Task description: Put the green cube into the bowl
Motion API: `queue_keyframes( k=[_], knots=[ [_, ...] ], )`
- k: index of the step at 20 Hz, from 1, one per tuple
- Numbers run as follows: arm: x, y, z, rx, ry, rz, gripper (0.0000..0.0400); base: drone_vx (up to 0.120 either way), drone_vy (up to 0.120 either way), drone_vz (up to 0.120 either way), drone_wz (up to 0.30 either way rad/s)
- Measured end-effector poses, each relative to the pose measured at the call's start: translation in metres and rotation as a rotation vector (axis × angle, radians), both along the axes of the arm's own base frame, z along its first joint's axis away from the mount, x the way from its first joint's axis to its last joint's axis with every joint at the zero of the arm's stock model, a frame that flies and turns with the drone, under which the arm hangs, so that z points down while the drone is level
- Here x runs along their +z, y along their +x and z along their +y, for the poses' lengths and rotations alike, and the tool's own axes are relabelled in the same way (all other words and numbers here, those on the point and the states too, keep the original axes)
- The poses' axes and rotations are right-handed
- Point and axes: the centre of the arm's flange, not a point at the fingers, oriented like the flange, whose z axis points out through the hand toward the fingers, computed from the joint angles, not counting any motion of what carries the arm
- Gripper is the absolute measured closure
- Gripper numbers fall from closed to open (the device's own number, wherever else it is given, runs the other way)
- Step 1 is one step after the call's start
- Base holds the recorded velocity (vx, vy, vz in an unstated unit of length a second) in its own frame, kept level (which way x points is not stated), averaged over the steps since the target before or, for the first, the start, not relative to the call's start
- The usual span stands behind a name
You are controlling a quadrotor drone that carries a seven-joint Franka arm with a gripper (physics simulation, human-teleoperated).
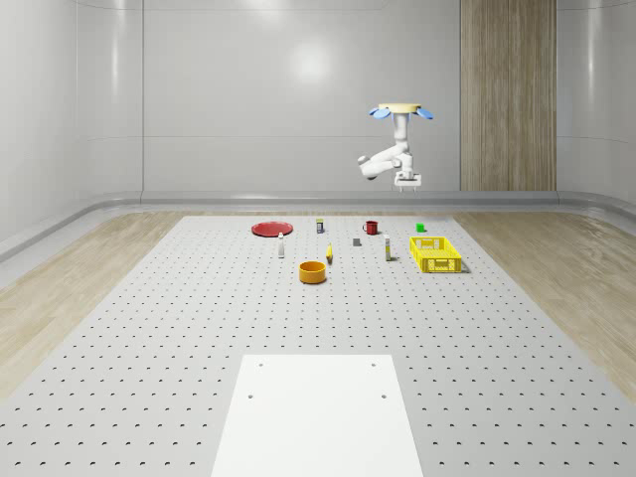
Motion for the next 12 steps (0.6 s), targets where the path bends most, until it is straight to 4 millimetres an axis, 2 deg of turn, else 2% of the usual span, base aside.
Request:
queue_keyframes(
  k=[11, 12],
  knots=[
    [0.0000, 0.0000, -0.0003, 0.000, -0.004, 0.000, 0.0000, 0.120, 0.120, -0.120, 0.000],
    [0.0000, 0.0000, -0.0004, 0.000, -0.004, 0.000, 0.0000, 0.000, 0.000, -0.120, 0.000]
  ],
)
